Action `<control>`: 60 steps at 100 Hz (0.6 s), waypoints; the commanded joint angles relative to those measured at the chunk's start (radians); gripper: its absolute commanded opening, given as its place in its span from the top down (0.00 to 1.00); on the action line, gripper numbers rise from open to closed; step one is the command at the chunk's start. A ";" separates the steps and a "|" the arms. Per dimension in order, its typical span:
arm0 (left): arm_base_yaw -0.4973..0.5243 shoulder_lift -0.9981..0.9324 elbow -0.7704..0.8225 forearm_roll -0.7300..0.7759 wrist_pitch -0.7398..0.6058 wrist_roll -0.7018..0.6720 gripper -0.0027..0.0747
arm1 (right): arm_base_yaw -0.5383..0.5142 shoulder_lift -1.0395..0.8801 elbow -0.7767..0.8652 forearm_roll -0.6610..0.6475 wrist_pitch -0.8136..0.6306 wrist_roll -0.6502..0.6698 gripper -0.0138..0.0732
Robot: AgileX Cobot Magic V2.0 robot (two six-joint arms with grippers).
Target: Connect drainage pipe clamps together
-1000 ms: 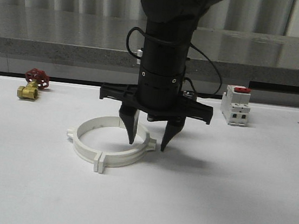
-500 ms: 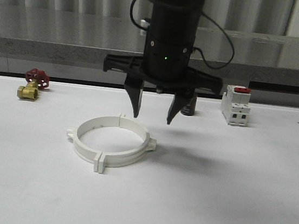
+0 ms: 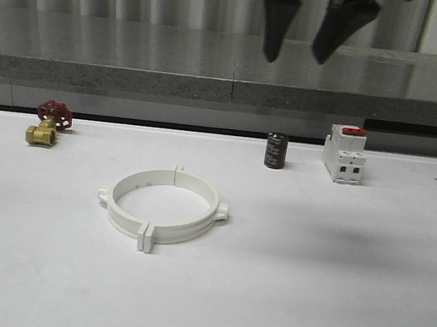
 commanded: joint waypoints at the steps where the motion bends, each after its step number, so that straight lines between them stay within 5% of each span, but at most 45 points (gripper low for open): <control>1: 0.003 0.004 -0.028 -0.010 -0.072 0.000 0.99 | -0.058 -0.119 0.019 -0.027 -0.001 -0.062 0.36; 38: 0.003 0.004 -0.028 -0.010 -0.072 0.000 0.99 | -0.302 -0.512 0.418 -0.026 -0.059 -0.109 0.36; 60: 0.003 0.004 -0.028 -0.010 -0.072 0.000 0.99 | -0.321 -0.779 0.679 0.016 -0.094 -0.107 0.36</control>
